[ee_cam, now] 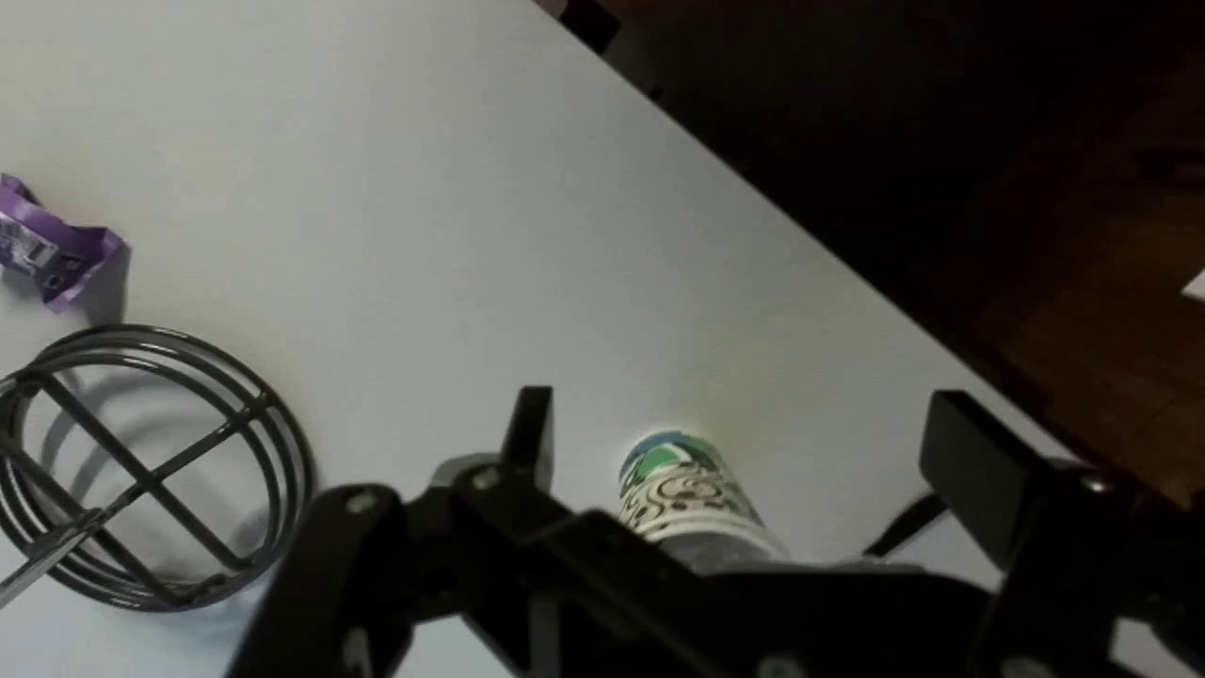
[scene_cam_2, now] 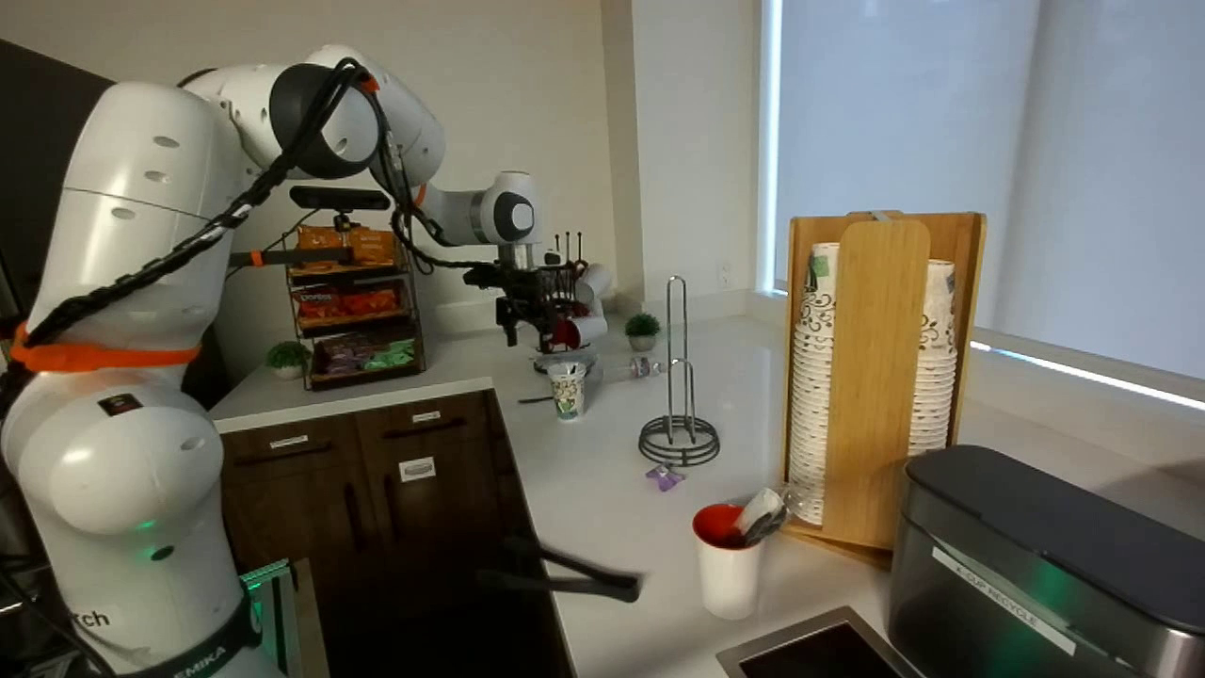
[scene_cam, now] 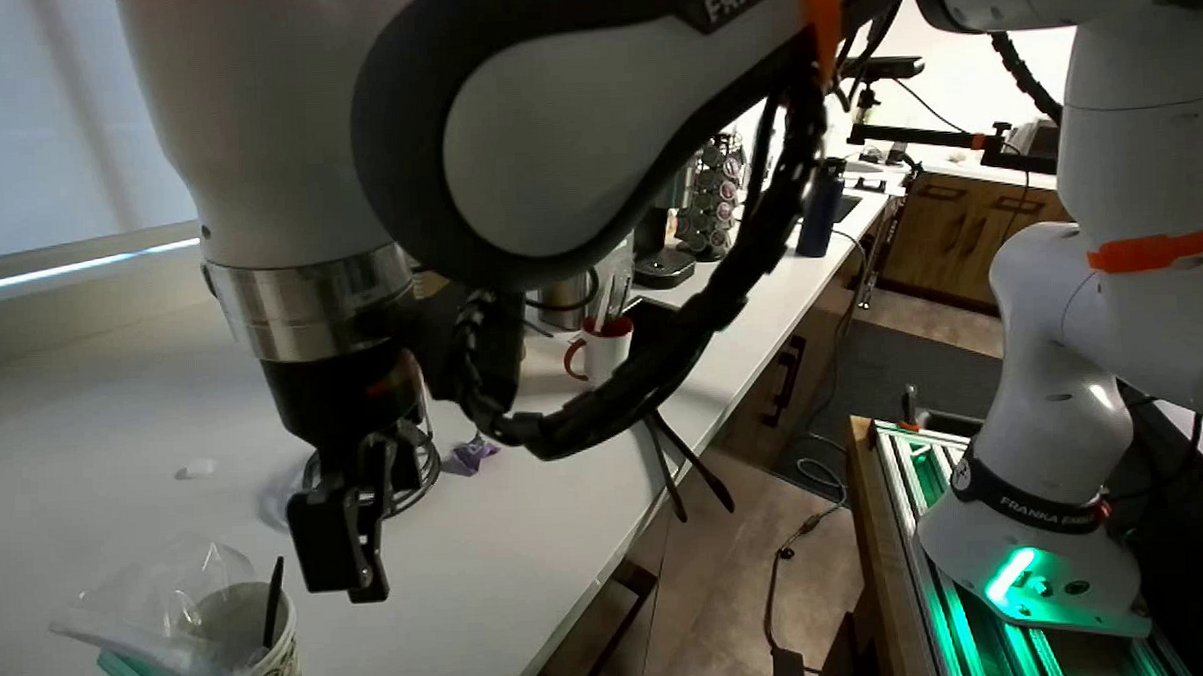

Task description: Pick up the paper cups on the left and move them to the right

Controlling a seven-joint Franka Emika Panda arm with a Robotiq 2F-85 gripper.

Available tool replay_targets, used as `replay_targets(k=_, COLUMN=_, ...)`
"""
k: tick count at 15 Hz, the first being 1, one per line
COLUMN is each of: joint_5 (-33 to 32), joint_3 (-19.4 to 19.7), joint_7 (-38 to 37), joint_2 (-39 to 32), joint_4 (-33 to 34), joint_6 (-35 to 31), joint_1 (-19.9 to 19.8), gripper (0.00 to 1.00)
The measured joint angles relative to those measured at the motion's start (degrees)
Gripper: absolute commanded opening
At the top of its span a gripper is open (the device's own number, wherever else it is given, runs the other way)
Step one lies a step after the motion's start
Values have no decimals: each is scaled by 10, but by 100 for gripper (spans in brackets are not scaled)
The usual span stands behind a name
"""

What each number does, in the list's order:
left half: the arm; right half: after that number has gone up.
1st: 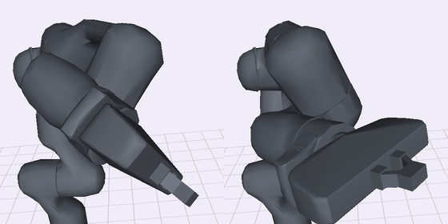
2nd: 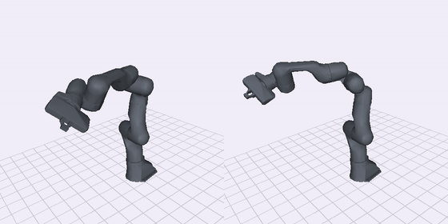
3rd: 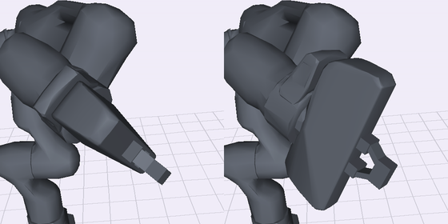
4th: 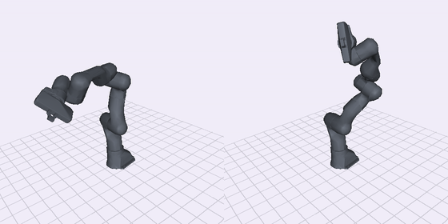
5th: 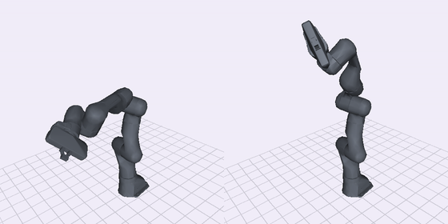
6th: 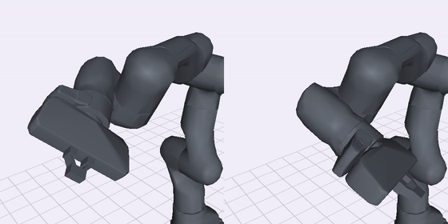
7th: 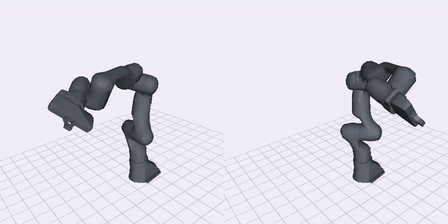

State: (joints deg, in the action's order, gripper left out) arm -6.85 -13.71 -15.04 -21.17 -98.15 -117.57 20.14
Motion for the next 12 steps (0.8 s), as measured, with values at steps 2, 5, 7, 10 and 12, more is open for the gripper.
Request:
replay_targets(k=2, joint_5=-3, joint_3=15, joint_7=-35, joint_2=-14, joint_4=3, joint_6=-52, joint_1=2, gripper=100)
replay_targets(k=5, joint_5=-4, joint_3=18, joint_7=-35, joint_2=-18, joint_4=6, joint_6=-55, joint_1=2, gripper=100)
replay_targets(k=7, joint_5=-4, joint_3=17, joint_7=-35, joint_2=-17, joint_4=6, joint_6=-55, joint_1=2, gripper=100)
replay_targets(k=10, joint_5=-4, joint_3=28, joint_7=-66, joint_2=-24, joint_4=6, joint_6=-87, joint_1=6, gripper=100)
replay_targets(k=12, joint_5=-5, joint_3=42, joint_7=-102, joint_2=-39, joint_4=7, joint_6=-119, joint_1=11, gripper=100)
